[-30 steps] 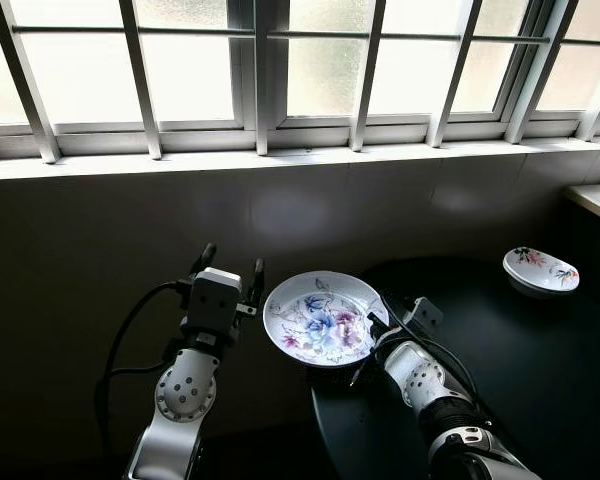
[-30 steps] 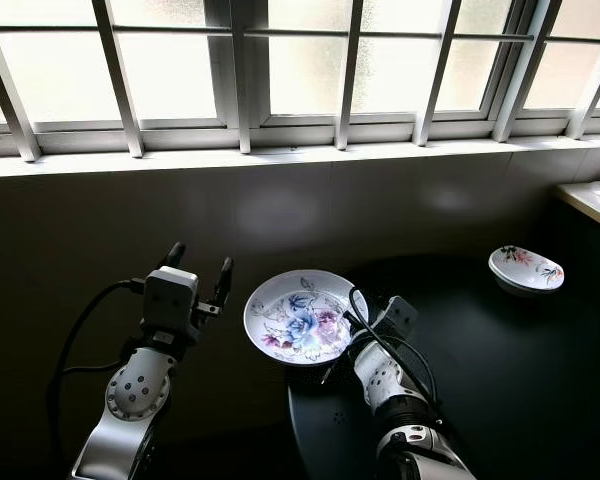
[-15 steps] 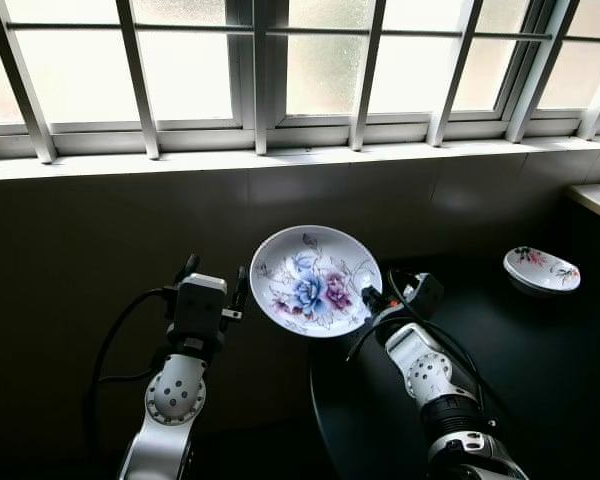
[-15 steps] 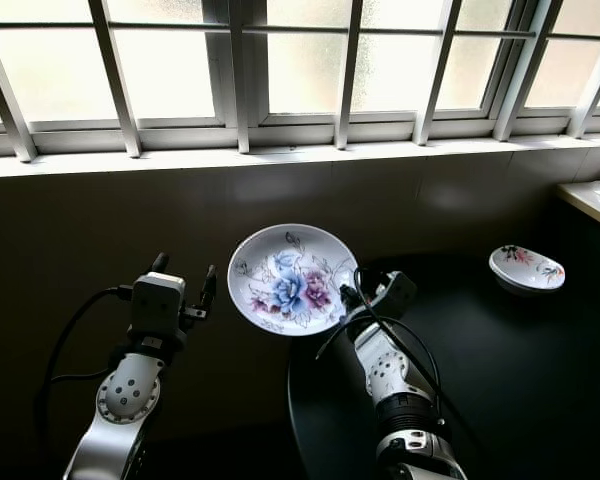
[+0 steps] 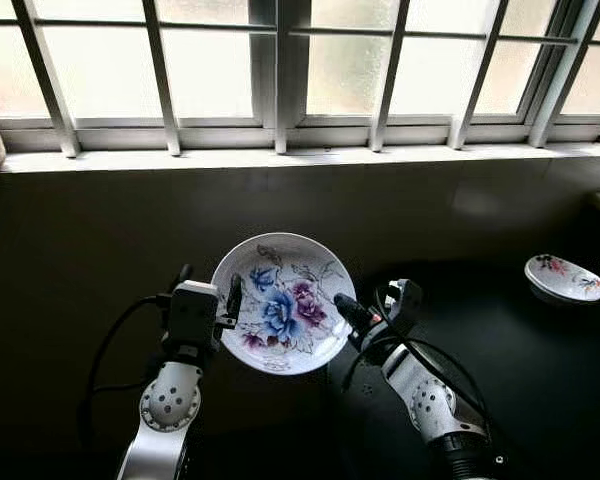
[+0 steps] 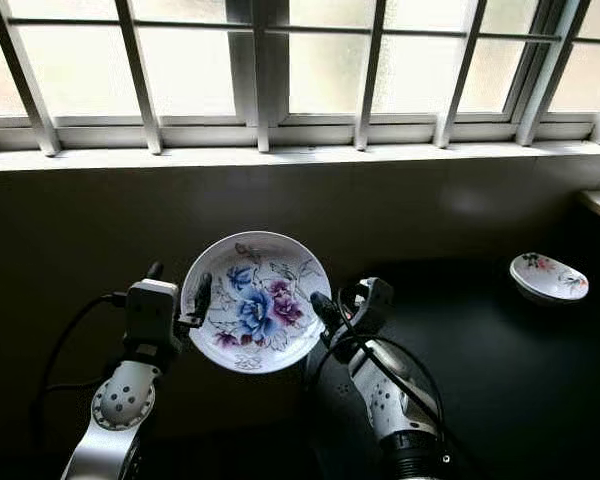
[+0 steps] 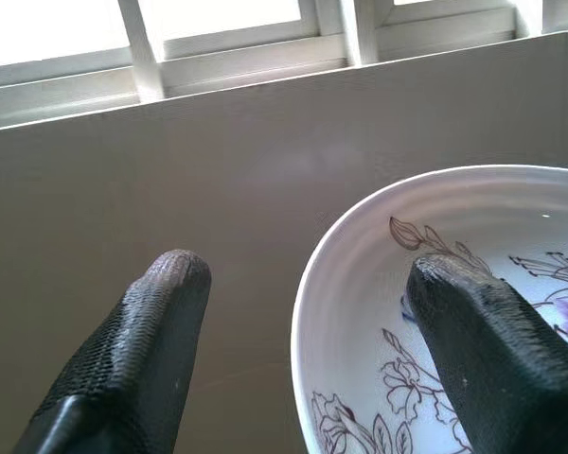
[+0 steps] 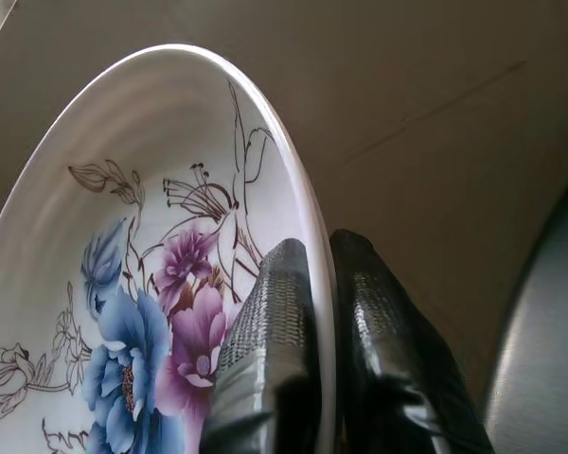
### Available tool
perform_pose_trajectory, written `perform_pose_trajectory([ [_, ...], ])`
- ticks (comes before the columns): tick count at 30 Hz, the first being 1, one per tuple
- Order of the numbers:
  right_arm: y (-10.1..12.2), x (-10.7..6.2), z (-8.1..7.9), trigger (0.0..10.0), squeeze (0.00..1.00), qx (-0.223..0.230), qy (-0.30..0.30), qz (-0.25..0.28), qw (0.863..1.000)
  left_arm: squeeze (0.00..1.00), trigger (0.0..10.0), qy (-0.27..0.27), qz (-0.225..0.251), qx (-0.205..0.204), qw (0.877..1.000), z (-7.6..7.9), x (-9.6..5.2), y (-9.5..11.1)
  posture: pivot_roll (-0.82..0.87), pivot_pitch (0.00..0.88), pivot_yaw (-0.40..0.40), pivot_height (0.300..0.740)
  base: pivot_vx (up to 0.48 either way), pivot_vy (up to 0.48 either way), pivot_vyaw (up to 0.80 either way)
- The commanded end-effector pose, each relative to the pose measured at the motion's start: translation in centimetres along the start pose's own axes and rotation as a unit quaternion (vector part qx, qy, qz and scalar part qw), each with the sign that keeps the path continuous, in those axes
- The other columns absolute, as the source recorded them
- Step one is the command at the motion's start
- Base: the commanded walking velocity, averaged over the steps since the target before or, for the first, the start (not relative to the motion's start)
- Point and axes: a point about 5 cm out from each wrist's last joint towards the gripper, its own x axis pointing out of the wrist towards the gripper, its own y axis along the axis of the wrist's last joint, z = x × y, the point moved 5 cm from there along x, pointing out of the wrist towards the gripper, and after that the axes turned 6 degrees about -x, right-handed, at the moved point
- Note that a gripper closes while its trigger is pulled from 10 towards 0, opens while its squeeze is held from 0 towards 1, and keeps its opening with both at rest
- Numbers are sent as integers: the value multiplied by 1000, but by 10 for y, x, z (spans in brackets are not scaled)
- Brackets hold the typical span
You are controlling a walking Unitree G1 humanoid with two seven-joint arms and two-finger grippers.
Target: Kitchen organization
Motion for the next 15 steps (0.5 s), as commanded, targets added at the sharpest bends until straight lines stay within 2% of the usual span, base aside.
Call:
perform_pose_trajectory([
  [1, 1, 1, -21, 0, 0, -33, 47, -3, 998, 0, 10000, 3, -4, 2, 1000, -4, -2, 0, 5, 0, -34, 736, 0, 480, 0],
  [2, 1, 1, -21, 0, 0, -33, 47, -3, 998, 0, 10000, 3, -4, 2, 1000, -4, -2, 0, 5, 0, -34, 736, 0, 480, 0],
  [9, -8, -7, -32, 0, 0, -128, 99, -37, 986, 0, 10000, 2, -7, 7, 1000, -6, -3, -2, 5, 0, -34, 736, 0, 480, 0],
  [11, -9, -7, -34, 0, 0, -140, 106, -42, 984, 0, 10000, 1, -7, 7, 1000, -6, -3, -1, 5, 0, -34, 736, 0, 480, 0],
  [15, -12, -7, -34, 0, 0, -156, 106, -50, 981, 0, 10000, 1, -5, 8, 1000, -5, -2, 0, 5, 0, -36, 736, 0, 480, 506],
])
